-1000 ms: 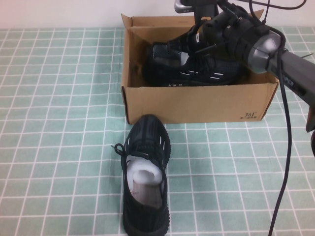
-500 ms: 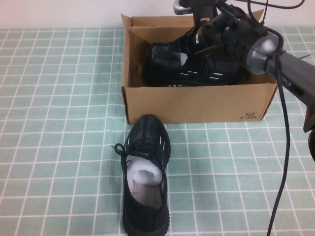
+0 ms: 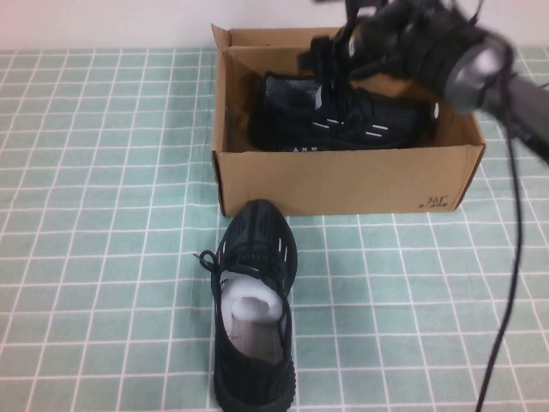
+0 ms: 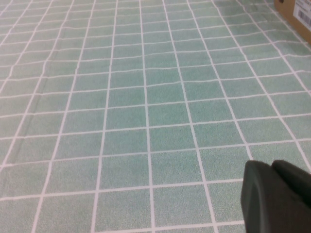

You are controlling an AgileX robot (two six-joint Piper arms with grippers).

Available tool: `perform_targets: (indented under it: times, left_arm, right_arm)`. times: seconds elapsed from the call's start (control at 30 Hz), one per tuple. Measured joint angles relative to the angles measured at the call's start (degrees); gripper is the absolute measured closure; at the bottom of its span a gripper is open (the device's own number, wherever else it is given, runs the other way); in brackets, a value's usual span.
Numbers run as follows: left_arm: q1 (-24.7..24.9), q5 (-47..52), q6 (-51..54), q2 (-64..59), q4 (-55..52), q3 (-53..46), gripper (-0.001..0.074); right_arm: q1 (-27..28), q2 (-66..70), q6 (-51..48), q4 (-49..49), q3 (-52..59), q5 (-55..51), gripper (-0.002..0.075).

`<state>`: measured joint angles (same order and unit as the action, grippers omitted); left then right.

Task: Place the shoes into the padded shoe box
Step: Place the shoe in the shoe box, then pick up the shoe from the table

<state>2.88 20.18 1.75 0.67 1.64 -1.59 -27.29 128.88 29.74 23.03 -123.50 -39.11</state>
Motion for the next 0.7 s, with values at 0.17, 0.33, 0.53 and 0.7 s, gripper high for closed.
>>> perform_targets:
  times: [0.17, 0.33, 0.53, 0.7]
  left_arm:
    - [0.0, 0.0, 0.0, 0.0, 0.0, 0.0, 0.0739]
    - [0.0, 0.0, 0.0, 0.0, 0.0, 0.0, 0.0739]
    - [0.0, 0.0, 0.0, 0.0, 0.0, 0.0, 0.0739]
    - [0.0, 0.0, 0.0, 0.0, 0.0, 0.0, 0.0739]
  right_arm:
    - [-0.9, -8.5, -0.1, -0.6, 0.0, -9.8, 0.0337]
    - [-1.6, -15.6, -6.1, -4.2, -0.1, -22.5, 0.0654]
    - [-2.9, -21.0, -16.8, -8.8, -0.1, -32.1, 0.0726]
    - [-7.1, -26.9, -21.3, -10.6, 2.4, -32.8, 0.0732]
